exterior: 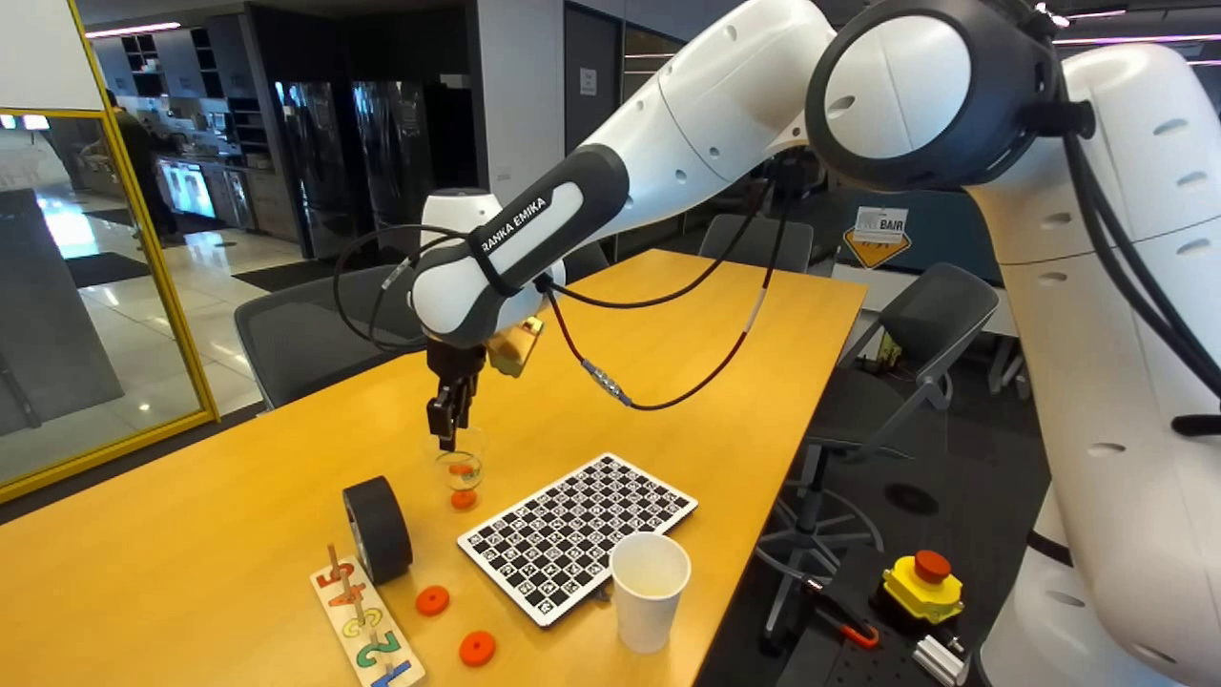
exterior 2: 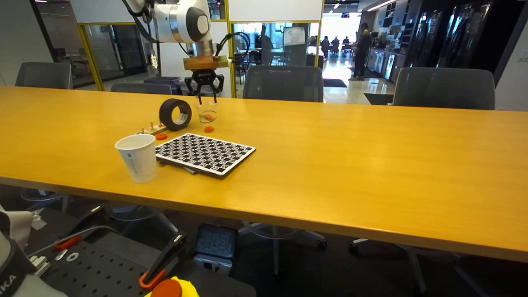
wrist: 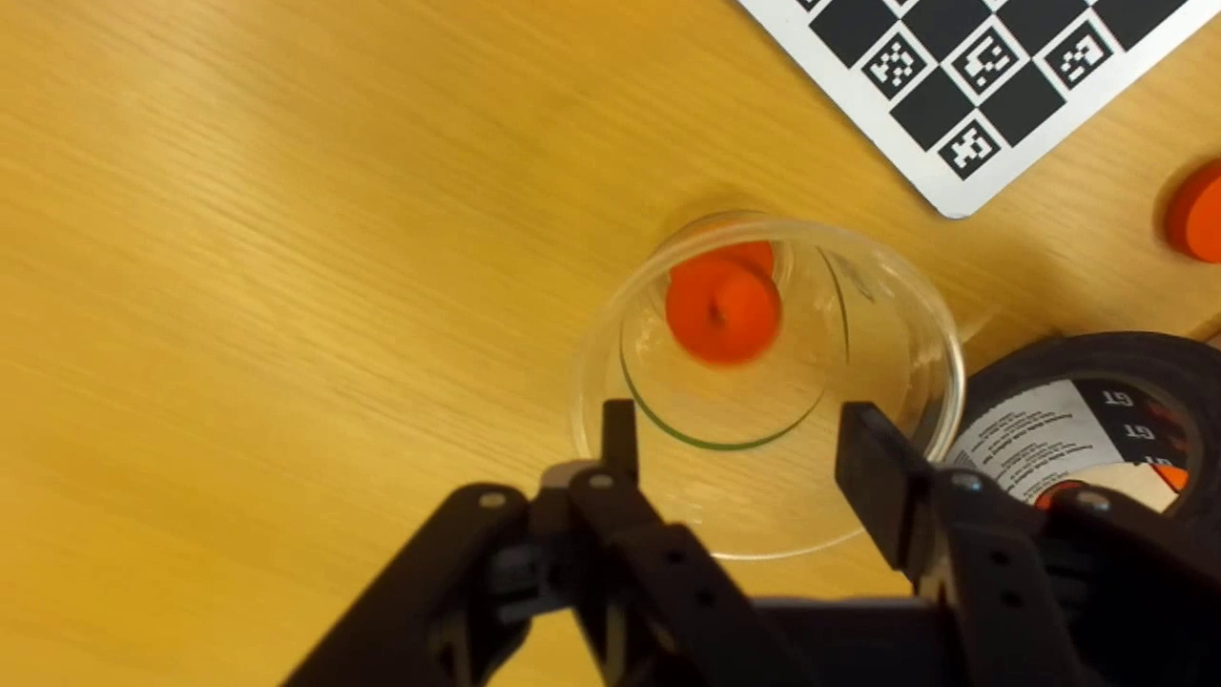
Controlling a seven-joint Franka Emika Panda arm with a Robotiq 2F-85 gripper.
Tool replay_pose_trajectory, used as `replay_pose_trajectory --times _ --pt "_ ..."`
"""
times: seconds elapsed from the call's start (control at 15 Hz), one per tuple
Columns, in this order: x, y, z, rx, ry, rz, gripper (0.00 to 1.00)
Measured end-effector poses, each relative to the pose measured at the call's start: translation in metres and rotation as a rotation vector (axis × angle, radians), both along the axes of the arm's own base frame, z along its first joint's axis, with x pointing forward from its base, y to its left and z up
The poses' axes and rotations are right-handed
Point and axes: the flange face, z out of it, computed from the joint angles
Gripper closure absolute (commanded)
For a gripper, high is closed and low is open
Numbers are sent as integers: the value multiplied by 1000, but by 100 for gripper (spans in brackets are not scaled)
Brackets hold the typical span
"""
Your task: Put the yellow object in the white cup and the orange object in the glass cup
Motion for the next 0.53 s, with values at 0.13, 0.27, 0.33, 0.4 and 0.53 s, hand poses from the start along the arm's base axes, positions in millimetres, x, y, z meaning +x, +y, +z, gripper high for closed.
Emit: replay_pose_trajectory --times 0.13,0.27,0.33,0.4,0.53 --pt "0 0 2 -2 6 0 0" --pt "-2 2 4 -4 19 3 0" --pt "-4 4 7 -4 30 5 0" --pt "-7 6 11 -4 45 7 0" --pt "-18 14 20 5 81 11 0"
